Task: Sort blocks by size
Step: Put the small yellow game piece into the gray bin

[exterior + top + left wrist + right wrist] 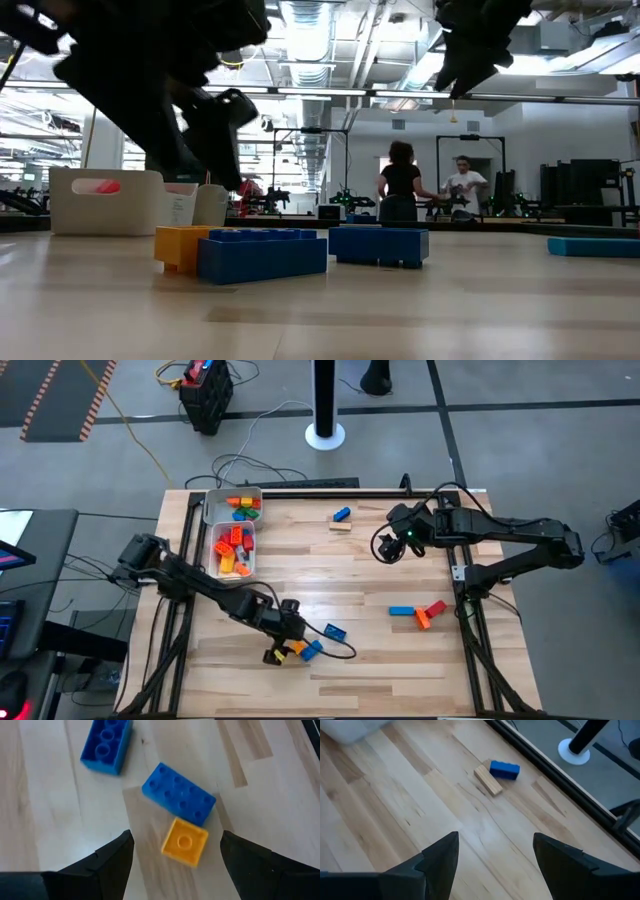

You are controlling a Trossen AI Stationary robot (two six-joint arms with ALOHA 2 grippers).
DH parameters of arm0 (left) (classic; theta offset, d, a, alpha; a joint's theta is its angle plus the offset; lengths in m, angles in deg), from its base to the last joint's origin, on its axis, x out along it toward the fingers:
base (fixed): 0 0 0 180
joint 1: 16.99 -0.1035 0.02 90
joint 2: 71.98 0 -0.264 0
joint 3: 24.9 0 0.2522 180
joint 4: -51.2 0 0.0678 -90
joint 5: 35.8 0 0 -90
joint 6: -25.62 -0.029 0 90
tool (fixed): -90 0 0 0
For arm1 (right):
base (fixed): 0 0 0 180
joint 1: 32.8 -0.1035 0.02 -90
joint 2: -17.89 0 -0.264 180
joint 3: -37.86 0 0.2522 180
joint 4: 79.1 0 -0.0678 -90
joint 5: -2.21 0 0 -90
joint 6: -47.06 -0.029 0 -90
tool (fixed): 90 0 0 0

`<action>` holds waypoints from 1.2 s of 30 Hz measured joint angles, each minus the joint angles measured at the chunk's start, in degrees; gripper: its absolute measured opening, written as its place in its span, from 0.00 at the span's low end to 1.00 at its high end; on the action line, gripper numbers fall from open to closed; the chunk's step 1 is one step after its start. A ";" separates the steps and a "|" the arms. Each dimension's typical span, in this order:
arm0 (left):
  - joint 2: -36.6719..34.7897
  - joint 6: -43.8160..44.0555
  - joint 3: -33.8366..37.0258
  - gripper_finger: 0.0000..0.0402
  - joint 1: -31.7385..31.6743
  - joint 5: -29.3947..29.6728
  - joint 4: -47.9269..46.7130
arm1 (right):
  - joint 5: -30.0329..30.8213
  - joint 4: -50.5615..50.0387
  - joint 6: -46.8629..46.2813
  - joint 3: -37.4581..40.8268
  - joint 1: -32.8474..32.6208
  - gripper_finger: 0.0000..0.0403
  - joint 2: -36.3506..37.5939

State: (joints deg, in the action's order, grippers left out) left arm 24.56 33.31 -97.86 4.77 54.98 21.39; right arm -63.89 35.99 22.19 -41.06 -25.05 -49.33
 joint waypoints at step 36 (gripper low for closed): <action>5.56 0.19 3.86 0.32 -0.51 -2.74 7.96 | -0.04 -4.11 0.90 0.00 -0.26 0.70 0.00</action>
State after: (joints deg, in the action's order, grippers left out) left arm 30.12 33.50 -94.00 4.26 52.24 29.36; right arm -63.94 31.88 23.09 -41.06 -25.31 -49.33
